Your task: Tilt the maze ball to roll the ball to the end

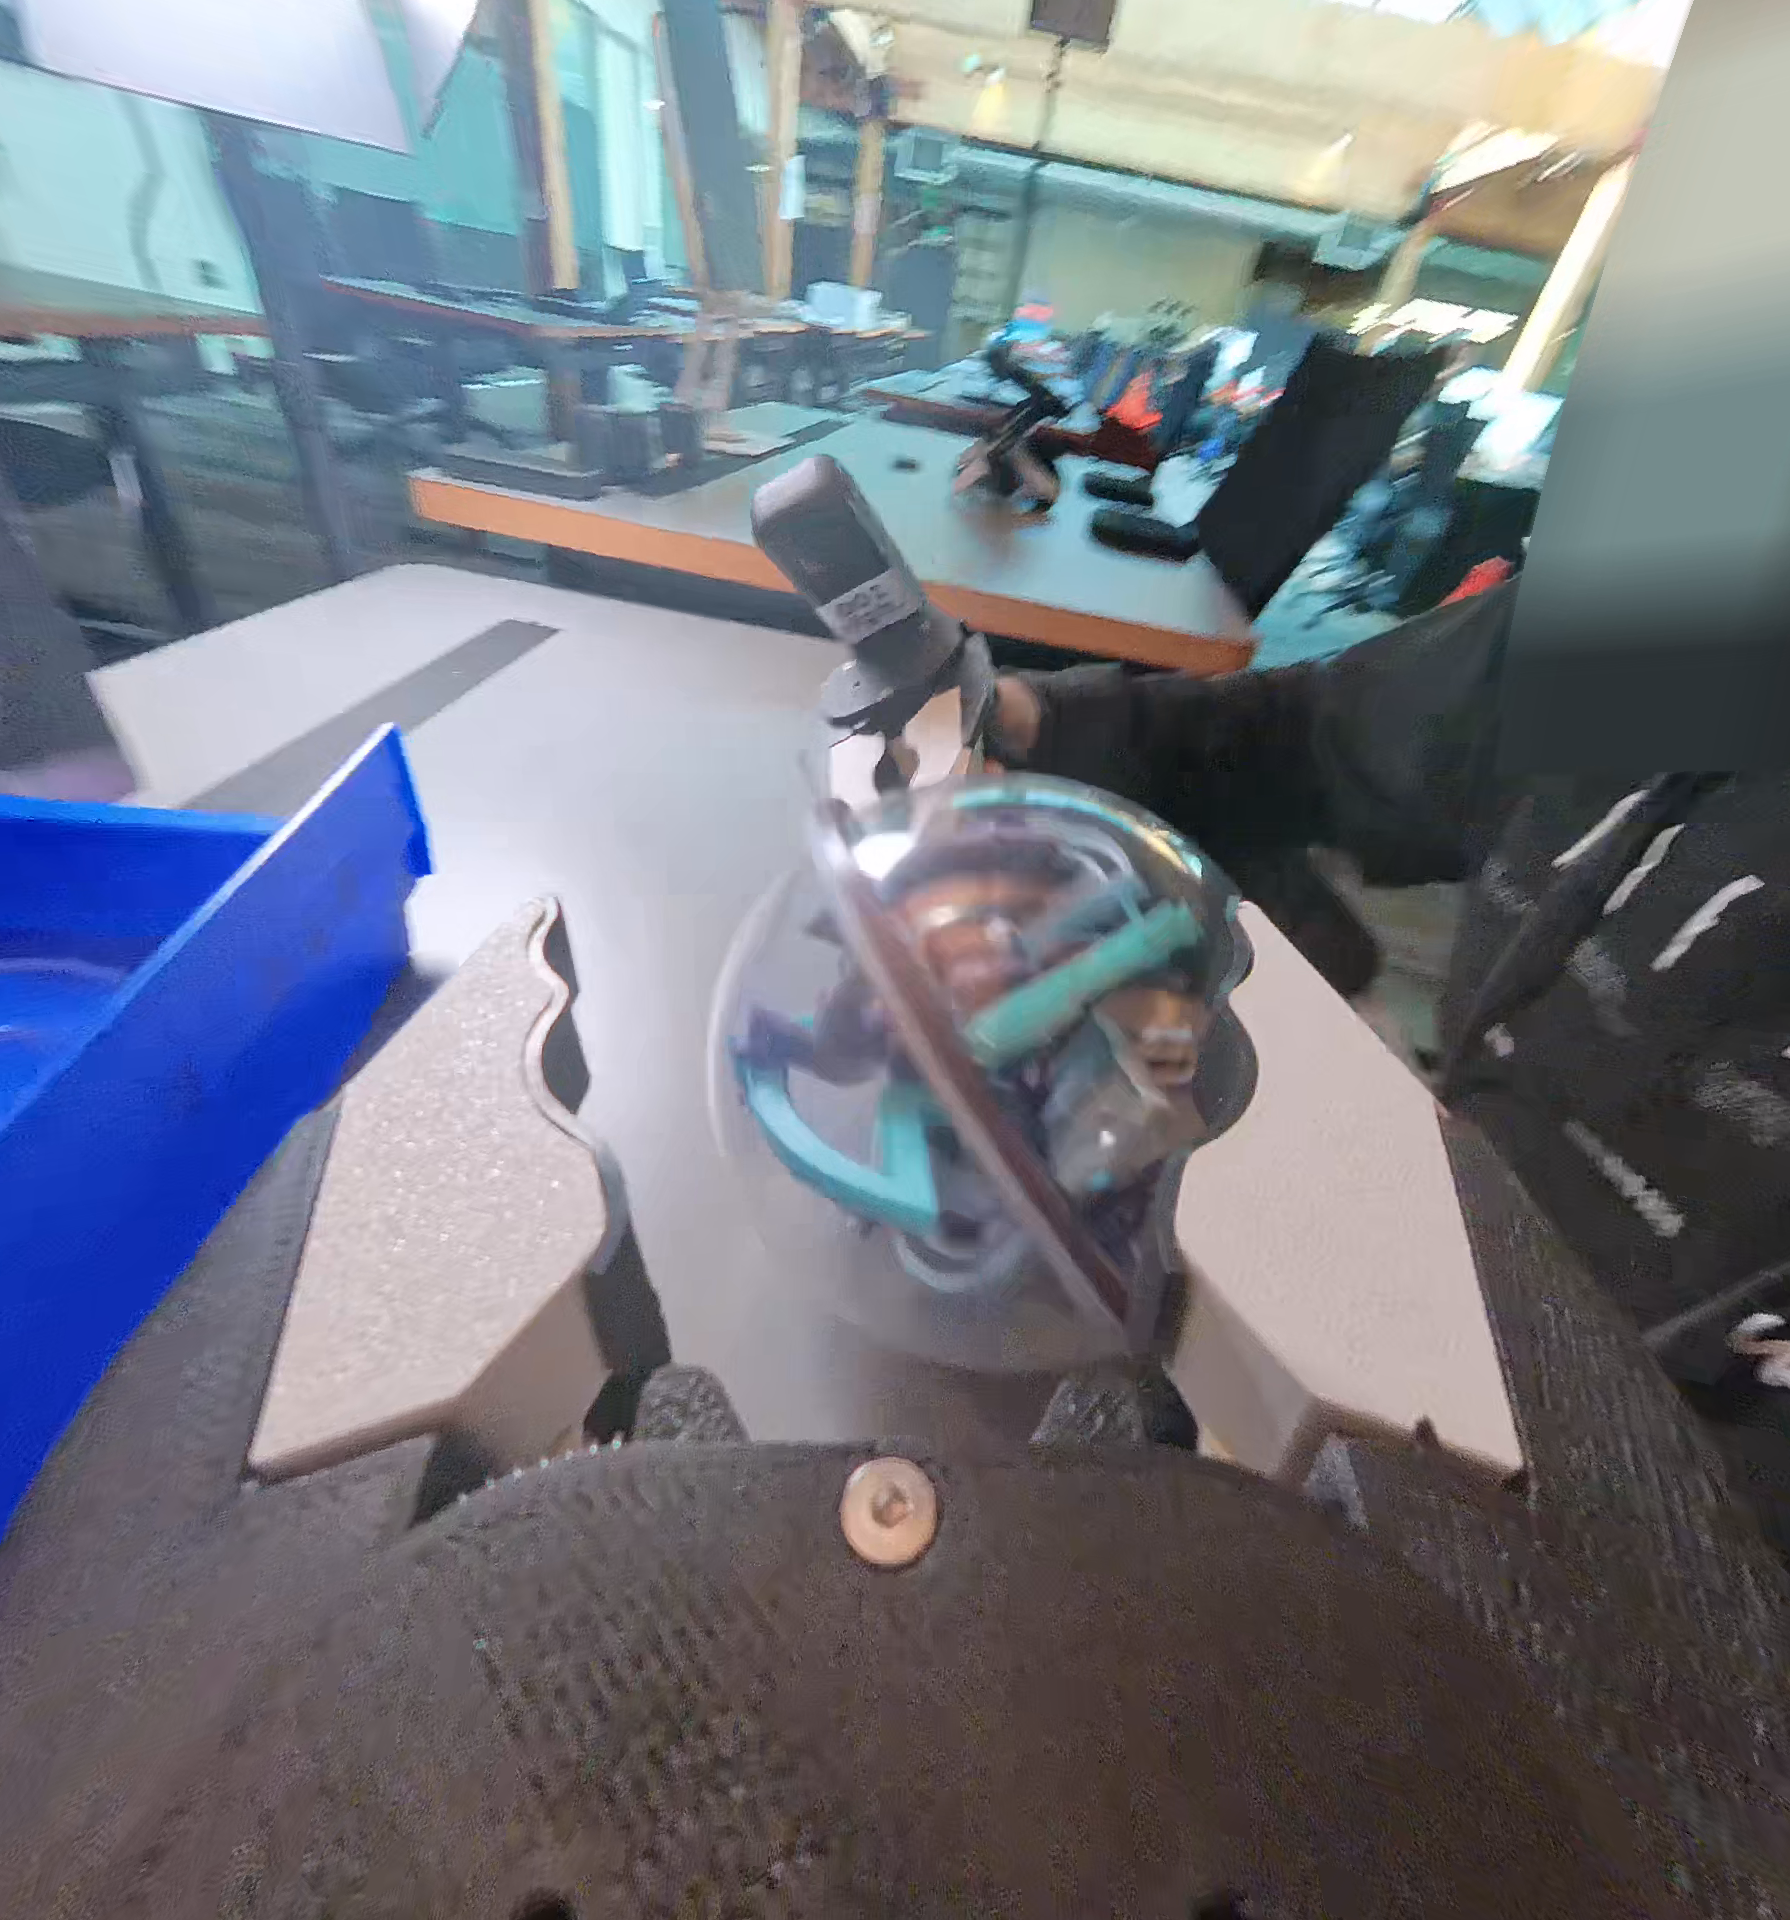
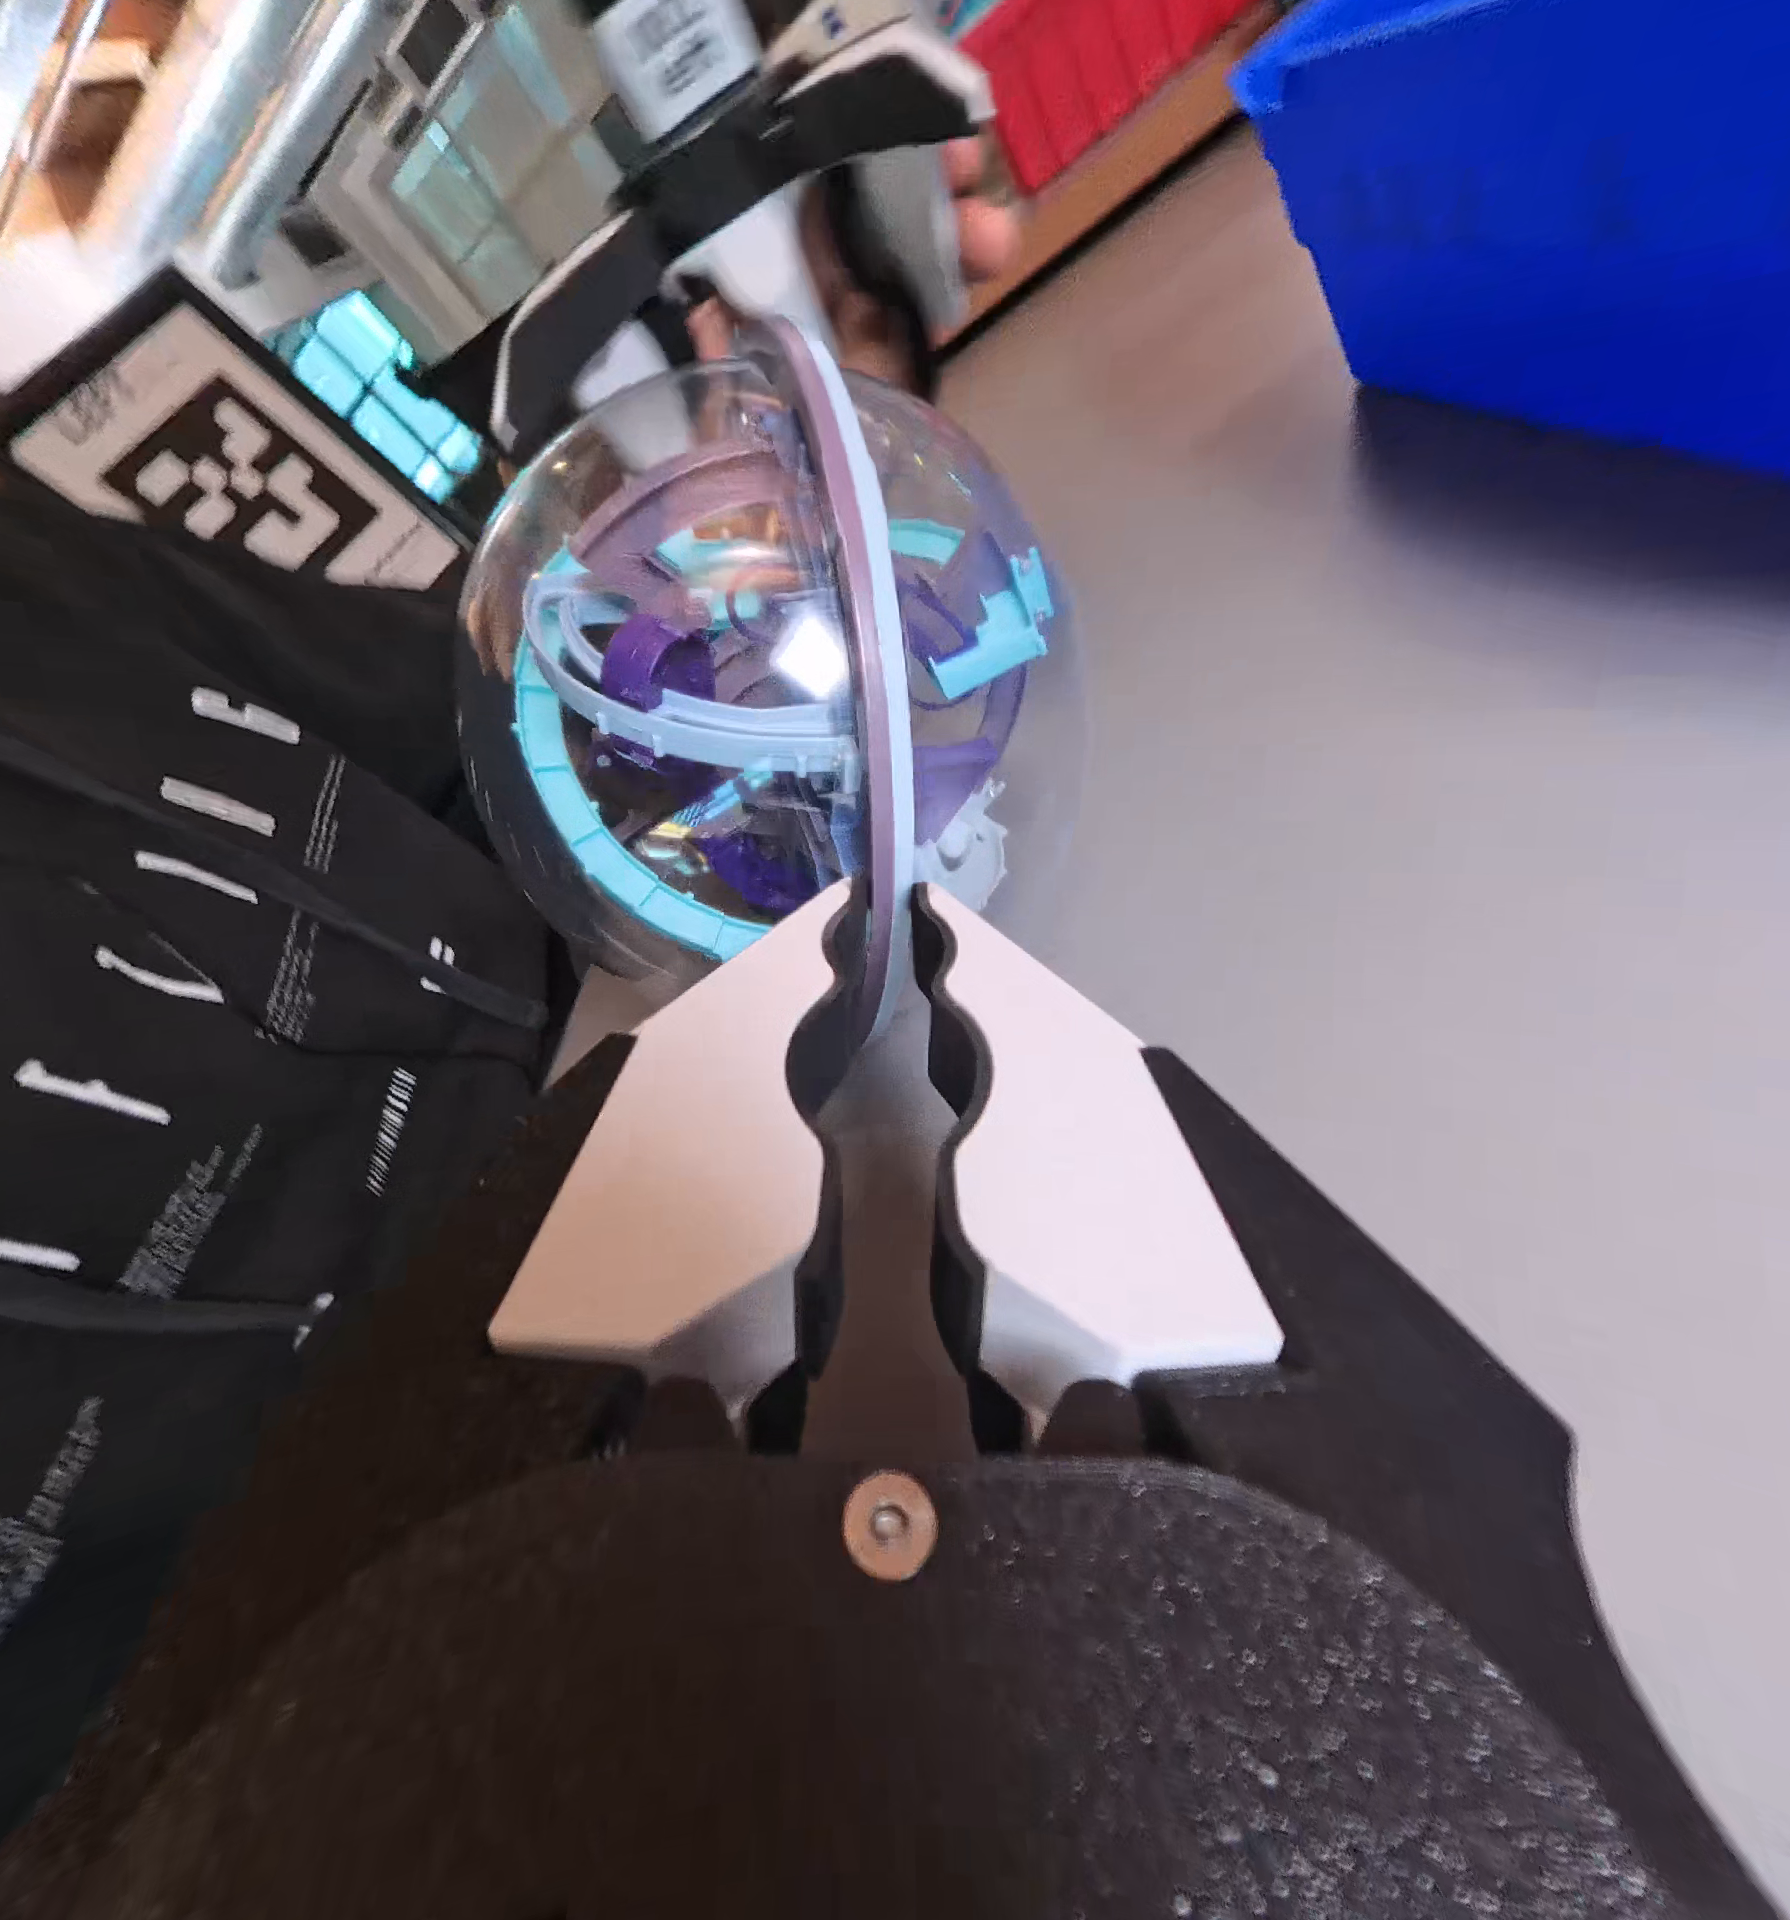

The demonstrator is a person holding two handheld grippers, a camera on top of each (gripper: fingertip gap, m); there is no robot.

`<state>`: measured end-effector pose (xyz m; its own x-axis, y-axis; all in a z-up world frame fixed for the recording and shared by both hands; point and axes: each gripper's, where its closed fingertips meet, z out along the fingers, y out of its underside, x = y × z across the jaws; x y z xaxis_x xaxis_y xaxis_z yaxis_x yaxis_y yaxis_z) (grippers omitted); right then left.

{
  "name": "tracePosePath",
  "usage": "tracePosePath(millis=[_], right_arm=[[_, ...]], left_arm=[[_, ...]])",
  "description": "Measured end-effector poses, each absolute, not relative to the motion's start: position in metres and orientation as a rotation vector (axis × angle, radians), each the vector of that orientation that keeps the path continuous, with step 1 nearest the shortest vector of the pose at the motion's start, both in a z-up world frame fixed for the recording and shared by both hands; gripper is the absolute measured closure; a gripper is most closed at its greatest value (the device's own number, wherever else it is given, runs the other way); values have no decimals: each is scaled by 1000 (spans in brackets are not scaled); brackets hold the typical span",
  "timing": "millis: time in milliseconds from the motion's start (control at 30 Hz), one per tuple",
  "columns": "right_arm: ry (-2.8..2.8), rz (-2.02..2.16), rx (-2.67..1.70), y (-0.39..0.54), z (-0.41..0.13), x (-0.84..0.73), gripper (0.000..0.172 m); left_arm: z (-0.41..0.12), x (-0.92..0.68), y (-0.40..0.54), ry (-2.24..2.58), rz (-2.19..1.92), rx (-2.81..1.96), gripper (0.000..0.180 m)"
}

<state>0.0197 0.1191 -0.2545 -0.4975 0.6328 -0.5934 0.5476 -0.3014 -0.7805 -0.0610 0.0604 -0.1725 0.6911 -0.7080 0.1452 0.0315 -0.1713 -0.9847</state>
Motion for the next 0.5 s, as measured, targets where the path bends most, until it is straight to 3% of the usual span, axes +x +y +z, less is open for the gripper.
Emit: tracePosePath(millis=[267,333,400,467,500], right_arm=[[-1685,1984,-1765,118,-269,31,165],[-1740,1915,-1728,116,-271,33,162],[-1765,1800,-1617,121,-266,33,132],[-1762,1622,-1383,132,-251,31,86],[-1768,1496,-1238,136,-245,31,73]], left_arm=[[-249,-42,58,486,-359,-1807,32],[-247,-46,68,478,-324,-1822,39],[-243,-44,76,482,-353,-1814,40],[-238,-44,82,490,-379,-1799,43],[-237,-43,85,496,-401,-1797,44]])
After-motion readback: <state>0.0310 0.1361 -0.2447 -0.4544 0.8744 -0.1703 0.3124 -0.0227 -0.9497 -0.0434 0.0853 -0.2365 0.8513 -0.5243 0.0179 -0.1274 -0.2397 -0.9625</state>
